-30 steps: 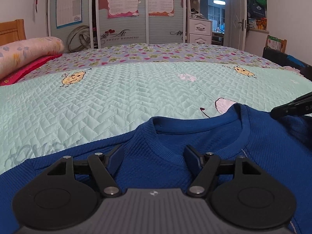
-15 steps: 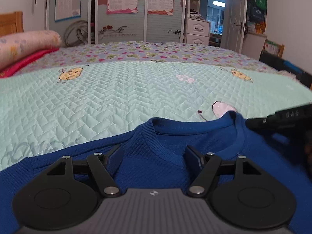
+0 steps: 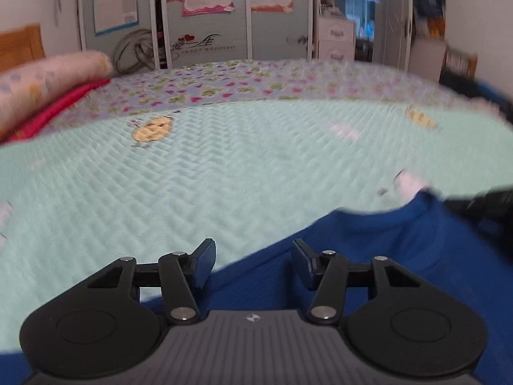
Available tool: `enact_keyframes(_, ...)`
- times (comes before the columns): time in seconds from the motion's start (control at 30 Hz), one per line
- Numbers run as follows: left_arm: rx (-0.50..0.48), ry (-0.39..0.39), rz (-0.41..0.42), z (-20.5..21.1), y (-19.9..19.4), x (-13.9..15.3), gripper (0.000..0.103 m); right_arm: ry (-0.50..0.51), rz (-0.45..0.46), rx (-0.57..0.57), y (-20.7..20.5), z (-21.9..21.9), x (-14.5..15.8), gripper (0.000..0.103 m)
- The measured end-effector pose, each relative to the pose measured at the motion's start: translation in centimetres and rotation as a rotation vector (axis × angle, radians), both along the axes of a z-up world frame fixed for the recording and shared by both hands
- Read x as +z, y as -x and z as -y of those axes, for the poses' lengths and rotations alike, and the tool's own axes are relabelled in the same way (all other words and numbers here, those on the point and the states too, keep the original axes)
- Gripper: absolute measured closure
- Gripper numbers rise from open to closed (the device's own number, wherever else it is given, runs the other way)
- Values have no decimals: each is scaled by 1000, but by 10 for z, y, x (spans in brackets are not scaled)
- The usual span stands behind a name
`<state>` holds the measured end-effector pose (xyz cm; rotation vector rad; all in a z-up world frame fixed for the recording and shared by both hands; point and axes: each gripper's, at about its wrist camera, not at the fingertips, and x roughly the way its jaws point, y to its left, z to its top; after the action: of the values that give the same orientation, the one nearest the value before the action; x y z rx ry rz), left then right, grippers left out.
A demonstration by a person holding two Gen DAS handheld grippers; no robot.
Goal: Fold clothes
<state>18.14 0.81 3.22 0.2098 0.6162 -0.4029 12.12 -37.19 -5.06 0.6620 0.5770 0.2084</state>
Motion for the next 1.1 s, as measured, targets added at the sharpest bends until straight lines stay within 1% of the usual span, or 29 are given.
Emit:
enact_keyframes(0.07,-39,-16,-15,-2,-2,-2,49,-12,0,2,0,1,-1,103)
enact_keyframes(0.17,-121,-54,-17,8,0,-6,49,-18,0,6,0,2,-1,103)
enact_keyframes(0.23,-145,-83,-18,14,-2,-10,49,-18,0,7,0,2,-1,103)
enact_keyframes(0.3,-165,-111,-20,20,-5,-15,45,-20,1,8,0,2,-1,103)
enact_keyframes(0.37,-163,-90,-45,17,-11,-15,45,-21,1,10,0,3,-1,103)
enact_keyframes(0.43,-169,-66,-71,15,-14,-15,58,-22,0,12,0,3,-1,103)
enact_keyframes(0.47,-185,-61,-80,16,-13,-14,80,-22,0,12,0,3,-1,103)
enact_keyframes(0.5,-190,-77,-74,20,-11,-14,95,-22,0,13,0,3,-1,103)
enact_keyframes(0.57,-188,-128,-44,28,-6,-15,95,-21,0,14,0,4,-1,103)
enact_keyframes(0.6,-165,-143,-31,31,-8,-15,95,-20,0,14,0,3,-1,103)
enact_keyframes(0.67,-109,-138,-25,34,-17,-16,95,-15,1,15,0,3,-1,103)
enact_keyframes(0.77,-81,-163,5,40,-17,-19,94,-11,1,15,0,3,0,103)
enact_keyframes(0.83,-68,-171,29,39,-12,-16,85,-11,2,15,0,3,0,103)
enact_keyframes(0.87,-46,-158,36,35,-7,-11,73,-11,2,16,0,3,0,103)
enact_keyframes(0.9,-16,-135,40,29,-1,-4,69,-11,2,16,0,3,0,103)
enact_keyframes(0.97,44,-89,50,18,12,10,70,-14,1,17,0,4,-1,103)
enact_keyframes(1.0,50,-69,44,14,22,15,70,-14,1,18,0,4,-1,103)
enact_keyframes(1.03,44,-51,34,9,33,20,70,-15,1,18,0,4,-1,103)
enact_keyframes(1.1,18,-52,8,4,60,22,70,-17,-1,21,0,4,-1,103)
